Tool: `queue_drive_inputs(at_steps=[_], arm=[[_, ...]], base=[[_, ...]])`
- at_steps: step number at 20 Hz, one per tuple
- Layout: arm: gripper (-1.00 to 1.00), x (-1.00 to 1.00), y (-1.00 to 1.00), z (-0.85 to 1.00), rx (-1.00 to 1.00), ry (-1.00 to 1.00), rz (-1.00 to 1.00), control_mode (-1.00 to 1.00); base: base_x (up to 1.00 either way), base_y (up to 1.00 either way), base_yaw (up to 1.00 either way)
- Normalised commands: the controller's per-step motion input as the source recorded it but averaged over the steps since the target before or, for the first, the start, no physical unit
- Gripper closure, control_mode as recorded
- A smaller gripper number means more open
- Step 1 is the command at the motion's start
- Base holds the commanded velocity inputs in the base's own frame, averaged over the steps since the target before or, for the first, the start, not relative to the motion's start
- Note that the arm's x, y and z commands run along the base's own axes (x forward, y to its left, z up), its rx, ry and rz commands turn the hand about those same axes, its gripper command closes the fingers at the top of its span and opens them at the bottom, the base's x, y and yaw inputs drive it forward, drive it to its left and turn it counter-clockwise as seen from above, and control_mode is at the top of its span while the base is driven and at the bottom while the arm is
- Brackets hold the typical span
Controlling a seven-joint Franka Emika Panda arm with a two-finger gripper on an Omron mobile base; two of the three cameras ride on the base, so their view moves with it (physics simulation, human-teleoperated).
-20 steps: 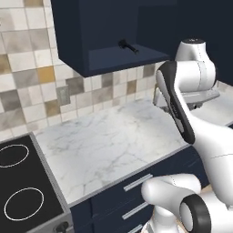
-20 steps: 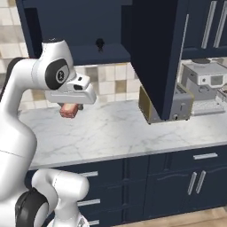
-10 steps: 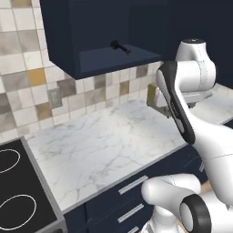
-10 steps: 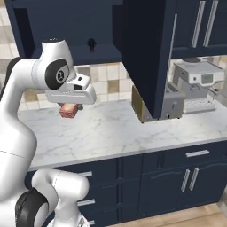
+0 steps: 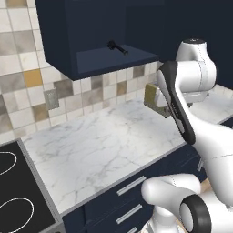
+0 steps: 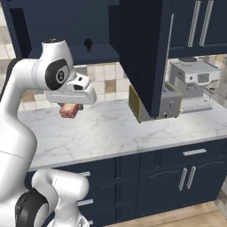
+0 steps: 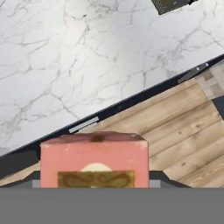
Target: Pick up the dish brush and bar soap from the sink, and place them back in the cabinet, and close the cabinet door.
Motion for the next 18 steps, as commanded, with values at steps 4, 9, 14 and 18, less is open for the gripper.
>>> queue_drive_inputs(at_steps=[4, 9, 14, 18], arm=[[1.00, 0.00, 0.00, 0.00, 0.00, 0.00, 0.00, 1.00], [1.00, 0.00, 0.00, 0.00, 0.00, 0.00, 0.00, 1.00], [1.00, 0.00, 0.00, 0.00, 0.00, 0.00, 0.00, 1.00], [1.00, 0.00, -0.04, 0.00, 0.00, -0.02, 0.01, -1.00]], base=[[0.00, -0.04, 0.00], [0.00, -0.06, 0.00], [0.00, -0.01, 0.00], [0.00, 0.00, 0.00]])
